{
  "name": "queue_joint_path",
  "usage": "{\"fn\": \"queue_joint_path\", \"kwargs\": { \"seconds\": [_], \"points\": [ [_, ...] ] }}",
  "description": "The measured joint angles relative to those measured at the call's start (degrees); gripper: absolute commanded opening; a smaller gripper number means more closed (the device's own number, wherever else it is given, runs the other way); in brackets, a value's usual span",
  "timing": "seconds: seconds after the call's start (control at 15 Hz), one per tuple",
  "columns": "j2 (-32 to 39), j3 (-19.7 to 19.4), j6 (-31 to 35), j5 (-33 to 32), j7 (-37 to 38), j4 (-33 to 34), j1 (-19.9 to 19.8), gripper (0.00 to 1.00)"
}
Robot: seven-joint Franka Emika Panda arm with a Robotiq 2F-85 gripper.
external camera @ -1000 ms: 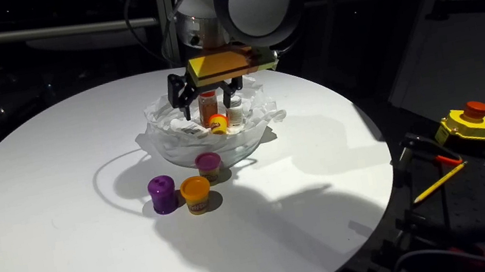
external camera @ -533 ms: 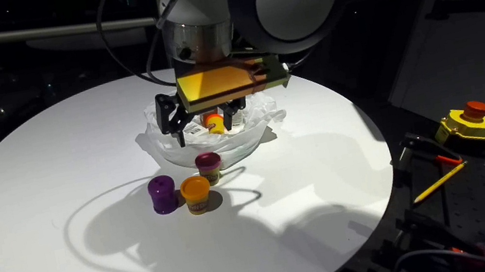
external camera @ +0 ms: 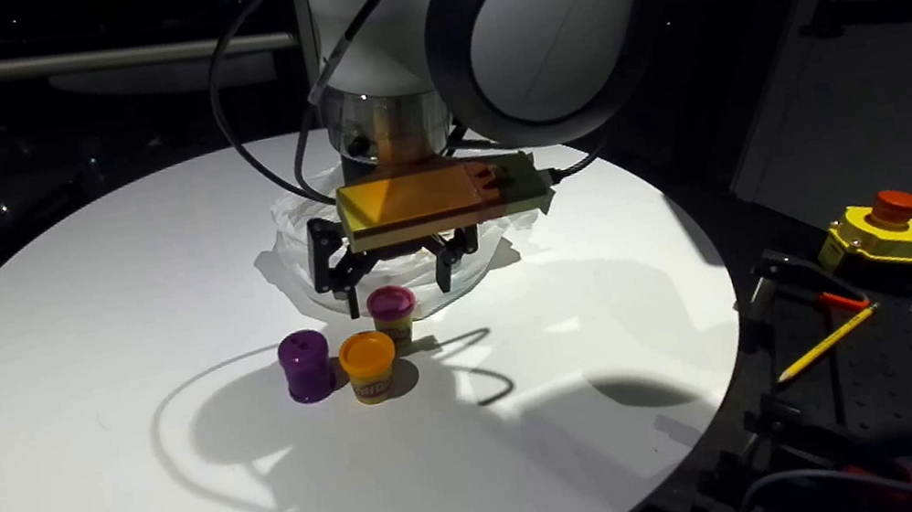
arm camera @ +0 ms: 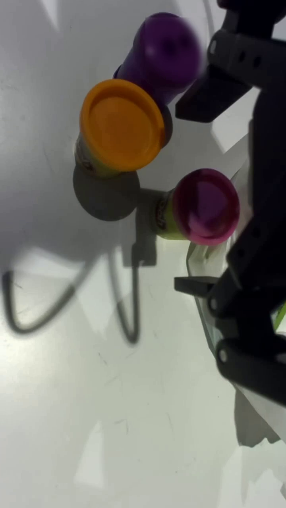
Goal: Pick up the objects from the table and put them on the plastic
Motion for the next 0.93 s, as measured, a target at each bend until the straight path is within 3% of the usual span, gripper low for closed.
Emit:
{"fn": "queue_joint_path", "kwargs": {
  "seconds": [0.2, 0.27, 0.33, 0.73, 0.93],
  "points": [
    [1.61, 1.31, 0.69, 2.92, -0.57, 0.49, -1.91, 1.0],
    [2.14, 1.6, 0.77, 3.74, -0.75, 0.83, -2.41, 0.94],
    [2.6, 1.86, 0.97, 4.53, -0.95, 1.13, -2.87, 0.74],
    [4.7, 2.25, 1.53, 7.36, -1.91, 3.13, -3.81, 0.27],
    [4.9, 2.19, 1.61, 7.42, -1.91, 3.44, -3.81, 0.26]
  ]
}}
